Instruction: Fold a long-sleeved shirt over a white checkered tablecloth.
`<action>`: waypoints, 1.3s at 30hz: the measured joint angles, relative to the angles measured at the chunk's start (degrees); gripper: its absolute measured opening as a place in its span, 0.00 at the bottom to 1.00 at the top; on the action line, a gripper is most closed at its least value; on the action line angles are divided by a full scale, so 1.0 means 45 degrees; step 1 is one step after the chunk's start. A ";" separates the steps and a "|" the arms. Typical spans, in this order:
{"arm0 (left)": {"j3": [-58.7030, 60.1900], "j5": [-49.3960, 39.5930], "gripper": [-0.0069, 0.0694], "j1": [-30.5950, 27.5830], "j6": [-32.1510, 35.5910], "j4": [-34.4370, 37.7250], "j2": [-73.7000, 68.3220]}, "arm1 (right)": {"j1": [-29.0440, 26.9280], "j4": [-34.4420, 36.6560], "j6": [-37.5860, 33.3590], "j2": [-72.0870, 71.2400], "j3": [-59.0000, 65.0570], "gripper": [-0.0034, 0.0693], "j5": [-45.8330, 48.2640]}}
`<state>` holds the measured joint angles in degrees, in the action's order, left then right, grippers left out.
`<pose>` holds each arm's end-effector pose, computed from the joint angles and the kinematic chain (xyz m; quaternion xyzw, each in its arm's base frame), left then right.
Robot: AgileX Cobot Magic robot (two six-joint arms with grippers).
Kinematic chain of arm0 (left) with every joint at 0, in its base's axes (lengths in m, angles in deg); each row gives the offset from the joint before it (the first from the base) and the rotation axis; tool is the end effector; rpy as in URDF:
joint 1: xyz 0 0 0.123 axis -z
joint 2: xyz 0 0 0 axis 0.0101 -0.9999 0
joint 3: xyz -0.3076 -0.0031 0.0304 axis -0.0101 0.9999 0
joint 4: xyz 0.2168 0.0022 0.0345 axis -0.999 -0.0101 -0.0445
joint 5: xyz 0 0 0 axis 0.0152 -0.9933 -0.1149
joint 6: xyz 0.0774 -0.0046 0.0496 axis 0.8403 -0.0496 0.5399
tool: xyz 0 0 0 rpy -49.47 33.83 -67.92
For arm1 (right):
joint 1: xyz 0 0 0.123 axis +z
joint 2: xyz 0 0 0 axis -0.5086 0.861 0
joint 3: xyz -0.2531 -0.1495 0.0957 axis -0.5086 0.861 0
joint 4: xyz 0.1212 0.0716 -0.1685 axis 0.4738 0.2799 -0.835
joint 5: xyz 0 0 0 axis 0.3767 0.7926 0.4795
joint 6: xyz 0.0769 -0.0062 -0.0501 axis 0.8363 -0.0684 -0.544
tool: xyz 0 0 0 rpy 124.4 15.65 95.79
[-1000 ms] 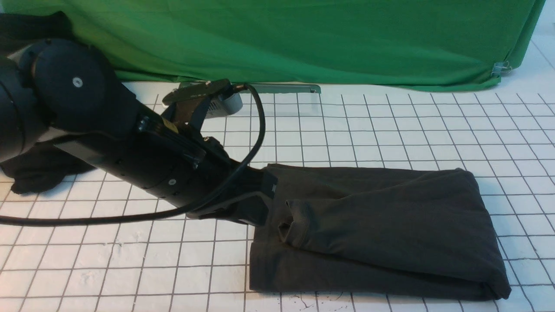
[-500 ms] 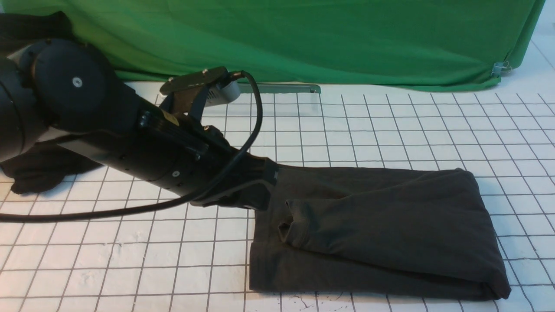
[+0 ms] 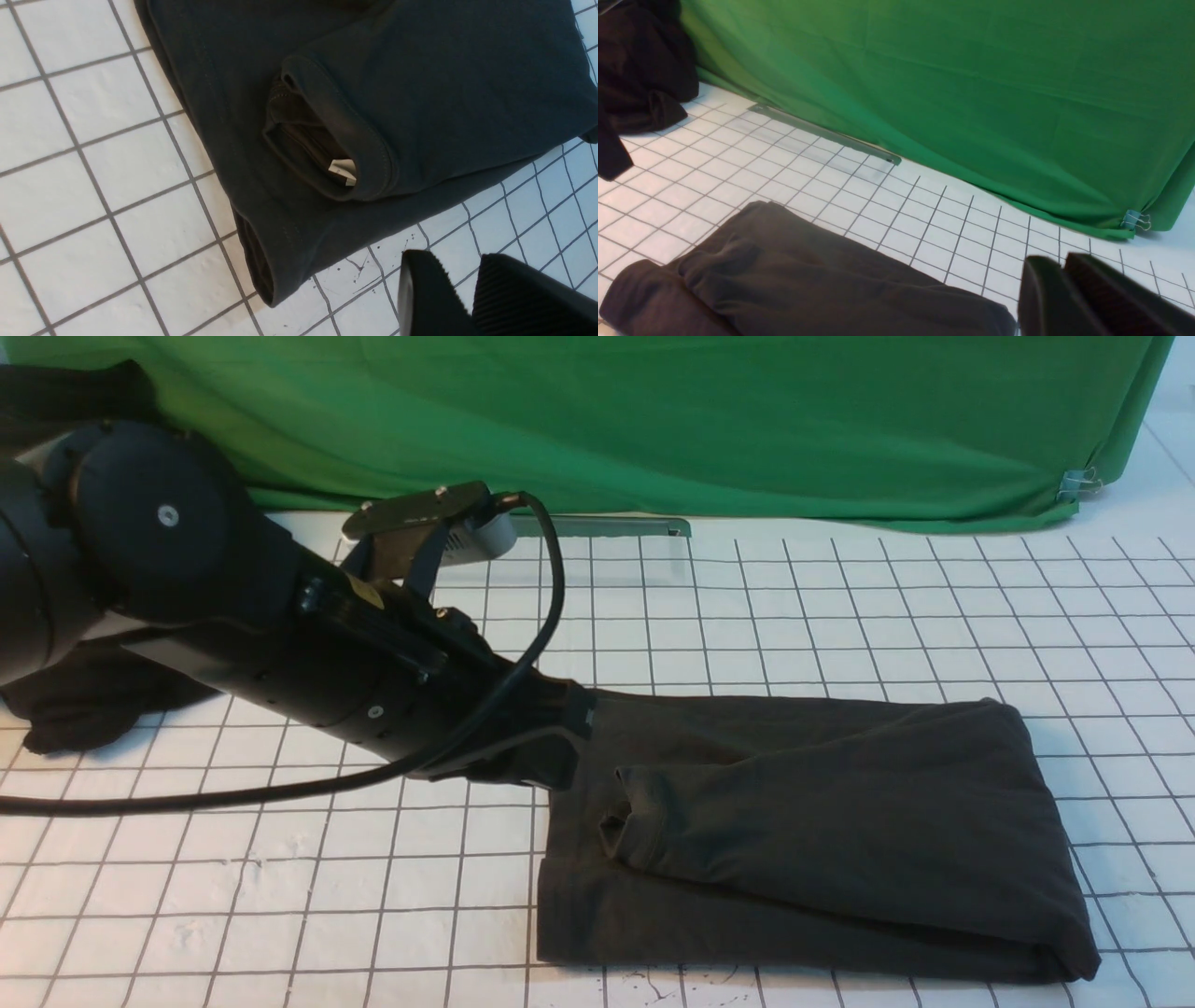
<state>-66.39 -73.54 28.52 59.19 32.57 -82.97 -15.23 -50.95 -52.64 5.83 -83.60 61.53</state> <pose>0.2180 -0.1469 0.3320 0.1377 0.9316 -0.2490 0.2261 0.0009 0.0078 0.3398 -0.1741 0.7240 0.0736 0.6634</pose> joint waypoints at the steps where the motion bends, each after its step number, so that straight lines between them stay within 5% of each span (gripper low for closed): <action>1: 0.0000 0.0000 0.30 0.0000 0.0000 0.0000 0.0000 | 0.0000 0.0000 0.0000 0.0000 0.0000 0.13 0.0000; 8: 0.0000 0.0000 0.31 0.0000 0.0000 -0.0011 0.0000 | -0.0157 0.0000 0.0000 -0.0365 0.0398 0.14 -0.0294; 18: 0.0000 0.0854 0.32 0.0000 0.0000 -0.0050 0.0000 | -0.2854 -0.0428 0.0013 -0.2438 0.4452 0.18 -0.2283; 31: 0.0000 0.0549 0.33 0.0000 0.0000 -0.0501 0.0672 | -0.3038 -0.1244 0.0013 -0.3672 0.7380 0.21 -0.2683; 39: 0.0000 -0.1708 0.11 0.0000 -0.0053 -0.2501 0.3718 | -0.3038 -0.1248 0.0013 -0.3677 0.7380 0.24 -0.2957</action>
<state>-66.39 -81.22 28.52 58.95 21.31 -66.24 -28.90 -56.56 -52.58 -10.72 -50.39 48.23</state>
